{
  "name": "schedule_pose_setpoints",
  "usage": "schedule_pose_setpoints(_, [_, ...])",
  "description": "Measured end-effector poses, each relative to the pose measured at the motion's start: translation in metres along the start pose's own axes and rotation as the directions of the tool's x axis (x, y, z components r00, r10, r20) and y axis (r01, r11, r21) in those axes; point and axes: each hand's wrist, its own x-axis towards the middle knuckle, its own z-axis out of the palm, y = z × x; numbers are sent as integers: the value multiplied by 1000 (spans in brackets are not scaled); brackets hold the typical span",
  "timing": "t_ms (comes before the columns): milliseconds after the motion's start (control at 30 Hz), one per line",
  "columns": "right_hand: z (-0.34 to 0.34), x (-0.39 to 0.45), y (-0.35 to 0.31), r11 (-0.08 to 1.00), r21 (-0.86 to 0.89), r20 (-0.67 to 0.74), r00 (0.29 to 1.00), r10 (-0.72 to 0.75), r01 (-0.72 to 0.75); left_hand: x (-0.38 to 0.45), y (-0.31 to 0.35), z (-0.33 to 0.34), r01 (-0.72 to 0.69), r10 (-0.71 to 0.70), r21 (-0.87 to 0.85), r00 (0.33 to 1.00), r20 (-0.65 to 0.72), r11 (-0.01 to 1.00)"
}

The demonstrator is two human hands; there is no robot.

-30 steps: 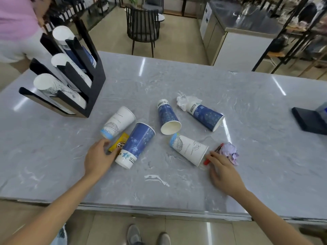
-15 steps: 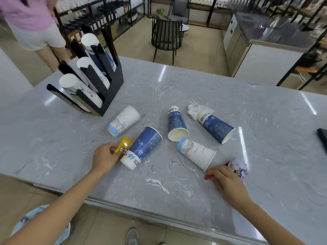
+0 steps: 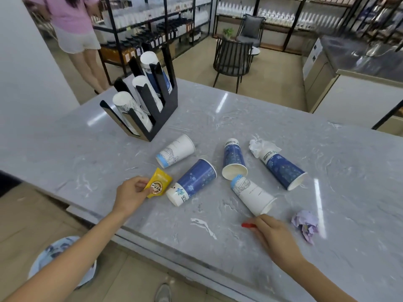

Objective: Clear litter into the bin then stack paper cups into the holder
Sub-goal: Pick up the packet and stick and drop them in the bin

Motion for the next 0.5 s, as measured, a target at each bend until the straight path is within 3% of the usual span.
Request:
schedule_pose_setpoints(233, [2,11,-38,999,41,0,1000,-27,27,-28,-5,-27,-7,8,13,997,-71,1000])
schedule_pose_setpoints(500, [15,36,-89,975,132,-33,984,-175,178,-70,-20,-60,-28,27,-11,994,-111,1000])
